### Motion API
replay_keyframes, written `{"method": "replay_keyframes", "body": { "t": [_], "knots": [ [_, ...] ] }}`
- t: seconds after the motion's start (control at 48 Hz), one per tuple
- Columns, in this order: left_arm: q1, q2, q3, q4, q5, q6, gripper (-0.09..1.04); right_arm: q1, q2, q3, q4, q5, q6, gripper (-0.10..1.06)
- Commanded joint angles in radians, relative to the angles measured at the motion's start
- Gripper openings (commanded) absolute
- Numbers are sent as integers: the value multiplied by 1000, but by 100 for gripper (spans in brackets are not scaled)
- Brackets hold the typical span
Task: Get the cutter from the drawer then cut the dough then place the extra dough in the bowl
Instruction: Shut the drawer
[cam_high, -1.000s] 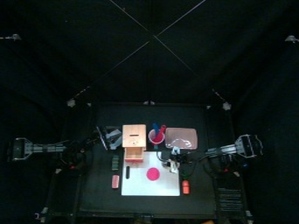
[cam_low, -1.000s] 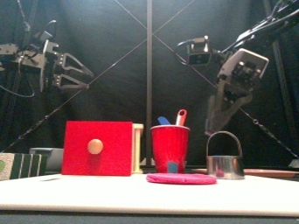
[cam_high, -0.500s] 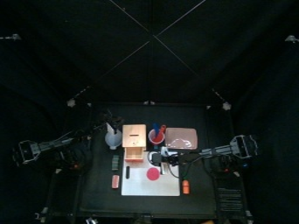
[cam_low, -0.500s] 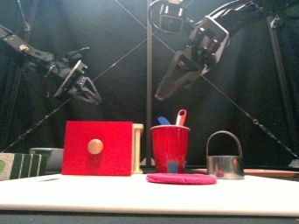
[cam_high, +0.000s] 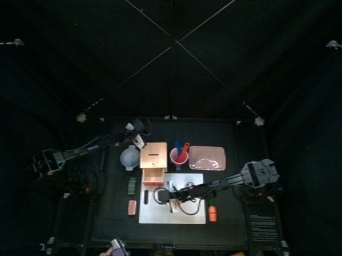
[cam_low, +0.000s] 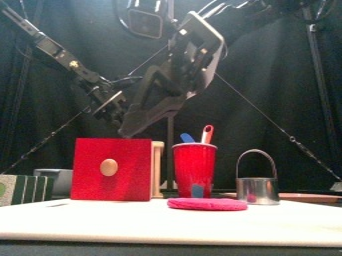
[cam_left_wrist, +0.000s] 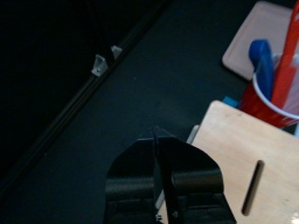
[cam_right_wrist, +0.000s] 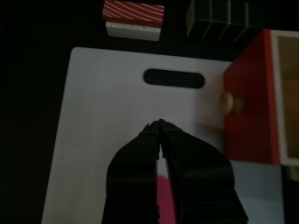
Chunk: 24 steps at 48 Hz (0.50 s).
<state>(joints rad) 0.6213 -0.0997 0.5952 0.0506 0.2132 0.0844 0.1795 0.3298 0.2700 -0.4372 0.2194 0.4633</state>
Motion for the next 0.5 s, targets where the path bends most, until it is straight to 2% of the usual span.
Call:
{"method": "replay_keyframes", "body": {
  "t": [0.021,0.104,0.271,0.417,0.5],
  "knots": [
    [9,46,-95,21,38,5,34,-5,8,-61,2,23,2,19],
    [5,77,-130,46,87,32,34,-6,28,-83,3,32,2,18],
    [3,137,-189,14,210,170,34,-6,46,-104,2,31,2,18],
    [2,179,-213,-158,287,365,33,-8,60,-109,-2,31,2,18],
    [0,196,-227,-308,322,522,33,-8,69,-121,-3,31,0,18]
  ]
}}
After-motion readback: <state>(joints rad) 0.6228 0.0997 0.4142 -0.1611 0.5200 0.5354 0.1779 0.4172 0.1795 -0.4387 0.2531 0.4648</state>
